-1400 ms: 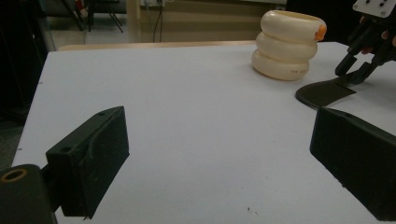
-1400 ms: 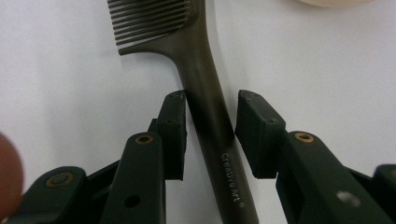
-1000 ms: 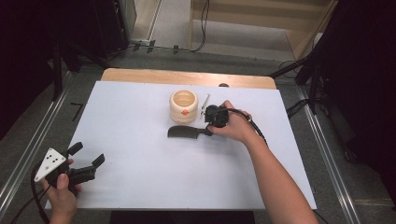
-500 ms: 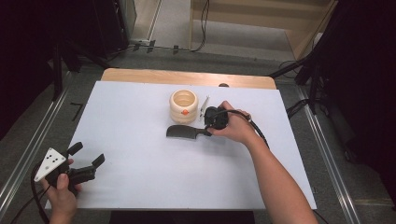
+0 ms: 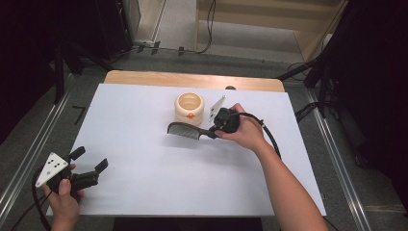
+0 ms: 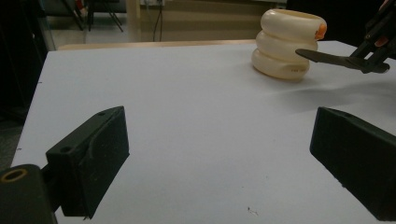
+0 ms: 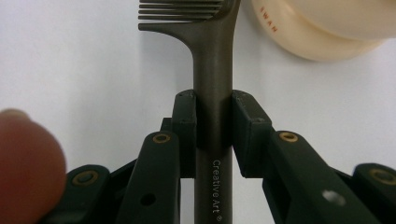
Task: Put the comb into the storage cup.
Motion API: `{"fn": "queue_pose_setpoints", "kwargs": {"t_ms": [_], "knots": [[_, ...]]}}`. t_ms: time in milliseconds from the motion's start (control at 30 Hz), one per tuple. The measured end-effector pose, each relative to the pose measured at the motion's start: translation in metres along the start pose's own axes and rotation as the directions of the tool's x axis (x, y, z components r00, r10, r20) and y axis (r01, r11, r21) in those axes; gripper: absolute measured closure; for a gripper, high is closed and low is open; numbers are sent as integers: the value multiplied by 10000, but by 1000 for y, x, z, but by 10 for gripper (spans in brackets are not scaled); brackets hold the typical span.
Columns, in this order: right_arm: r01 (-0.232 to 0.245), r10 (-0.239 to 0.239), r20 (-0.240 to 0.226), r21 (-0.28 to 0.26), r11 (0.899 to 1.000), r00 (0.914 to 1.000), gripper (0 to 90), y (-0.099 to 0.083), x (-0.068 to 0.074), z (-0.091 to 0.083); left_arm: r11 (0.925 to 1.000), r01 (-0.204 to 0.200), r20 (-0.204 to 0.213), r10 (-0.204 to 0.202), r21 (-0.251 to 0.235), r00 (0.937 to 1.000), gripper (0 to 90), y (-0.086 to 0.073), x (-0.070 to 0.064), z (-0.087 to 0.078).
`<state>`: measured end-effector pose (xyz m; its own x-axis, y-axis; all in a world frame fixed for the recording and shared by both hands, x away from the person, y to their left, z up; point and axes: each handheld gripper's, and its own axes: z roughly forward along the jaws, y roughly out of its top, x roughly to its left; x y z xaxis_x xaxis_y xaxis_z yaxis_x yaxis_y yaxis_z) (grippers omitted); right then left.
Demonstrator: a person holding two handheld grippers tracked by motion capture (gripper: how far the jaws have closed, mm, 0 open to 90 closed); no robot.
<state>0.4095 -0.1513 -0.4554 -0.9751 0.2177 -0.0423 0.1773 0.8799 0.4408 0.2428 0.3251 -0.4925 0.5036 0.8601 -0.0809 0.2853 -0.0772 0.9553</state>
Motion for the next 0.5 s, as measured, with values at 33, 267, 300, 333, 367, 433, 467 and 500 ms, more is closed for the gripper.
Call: {"fn": "queue_pose_setpoints", "kwargs": {"t_ms": [33, 267, 300, 333, 367, 433, 467, 500], "knots": [[-18, 18, 54, -134, 9999, 10000, 709, -1, 1, -2, 10000, -1, -17, 1, 12, 10000, 47, 0, 0, 0], [-167, 220, 407, -1250, 9920, 9989, 709, -7, 6, -9, 10000, -20, -26, 20, 18, 10000, 47, 0, 0, 0], [-167, 220, 407, -1250, 9920, 9989, 709, -7, 6, -9, 10000, -20, -26, 20, 18, 10000, 47, 0, 0, 0], [-284, 351, 403, -1569, 9872, 9986, 709, -9, 7, -11, 10000, -22, -31, 22, 22, 10000, 47, 0, 0, 0], [-284, 351, 403, -1569, 9872, 9986, 709, -9, 7, -11, 10000, -6, -21, 6, 9, 10000, 47, 0, 0, 0], [-400, 483, 435, -1749, 9838, 9979, 709, -12, 7, -13, 10000, 2, -14, -2, -4, 10000, 47, 0, 0, 0], [-515, 597, 367, -1931, 9798, 9975, 709, -13, 8, -13, 10000, -2, -15, 2, 3, 10000, 47, 0, 0, 0], [-561, 657, 398, -2072, 9767, 9970, 709, -15, 8, -13, 10000, -2, -19, 2, -2, 10000, 47, 0, 0, 0]]}}
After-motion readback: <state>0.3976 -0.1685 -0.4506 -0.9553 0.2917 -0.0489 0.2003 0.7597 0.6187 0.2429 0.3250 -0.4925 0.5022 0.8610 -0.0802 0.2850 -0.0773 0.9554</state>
